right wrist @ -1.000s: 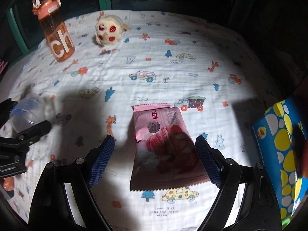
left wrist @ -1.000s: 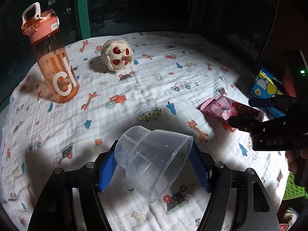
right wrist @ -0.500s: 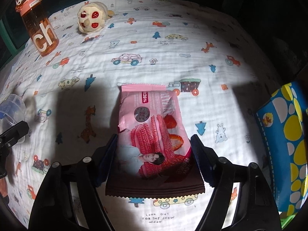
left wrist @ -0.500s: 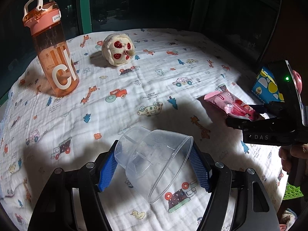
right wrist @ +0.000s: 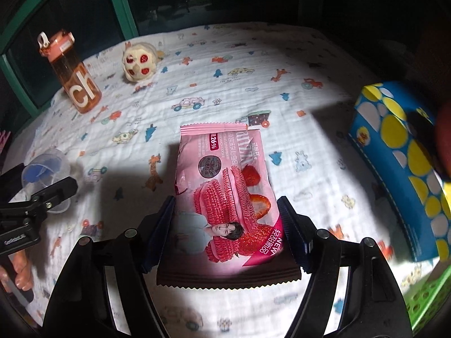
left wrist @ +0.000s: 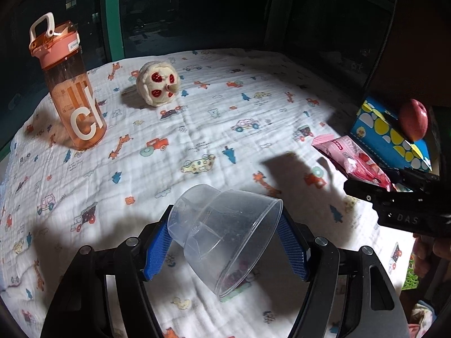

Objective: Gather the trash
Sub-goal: 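Carry the cup and pink package over the green basket and open the right gripper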

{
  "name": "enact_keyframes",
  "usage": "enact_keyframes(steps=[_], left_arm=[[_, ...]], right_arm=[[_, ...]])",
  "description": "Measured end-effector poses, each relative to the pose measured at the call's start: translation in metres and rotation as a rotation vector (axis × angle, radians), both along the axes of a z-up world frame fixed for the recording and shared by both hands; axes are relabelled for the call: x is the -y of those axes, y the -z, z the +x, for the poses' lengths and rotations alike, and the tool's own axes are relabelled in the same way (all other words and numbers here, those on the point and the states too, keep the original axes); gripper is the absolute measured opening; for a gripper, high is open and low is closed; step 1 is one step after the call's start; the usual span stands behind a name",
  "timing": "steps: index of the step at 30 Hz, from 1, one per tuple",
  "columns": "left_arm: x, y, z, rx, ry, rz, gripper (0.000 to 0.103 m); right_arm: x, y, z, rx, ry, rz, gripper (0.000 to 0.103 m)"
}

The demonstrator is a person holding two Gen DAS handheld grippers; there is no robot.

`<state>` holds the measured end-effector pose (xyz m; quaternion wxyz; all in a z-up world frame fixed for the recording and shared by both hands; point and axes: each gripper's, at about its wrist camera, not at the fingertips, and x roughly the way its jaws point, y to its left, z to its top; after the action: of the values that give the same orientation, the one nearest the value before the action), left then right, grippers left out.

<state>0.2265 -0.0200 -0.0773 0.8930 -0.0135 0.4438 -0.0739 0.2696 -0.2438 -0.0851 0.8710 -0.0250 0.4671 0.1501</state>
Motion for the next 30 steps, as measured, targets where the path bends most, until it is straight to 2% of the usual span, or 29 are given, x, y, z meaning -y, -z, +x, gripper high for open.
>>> enact_keyframes(steps=[10,22,30], left_arm=[[0.043,-0.021,-0.027,0.031,0.084,-0.028,0.068],[0.12,-0.037,-0.061,0.044,0.23,-0.066,0.068],[0.17,-0.047,-0.077,0.053,0.328,-0.079,0.068]], right_arm=[[0.047,-0.03,-0.07,0.068,0.107,0.109,0.072],[0.121,-0.052,-0.151,0.142,0.276,0.147,0.072],[0.169,-0.052,-0.19,0.152,0.396,0.148,0.072]])
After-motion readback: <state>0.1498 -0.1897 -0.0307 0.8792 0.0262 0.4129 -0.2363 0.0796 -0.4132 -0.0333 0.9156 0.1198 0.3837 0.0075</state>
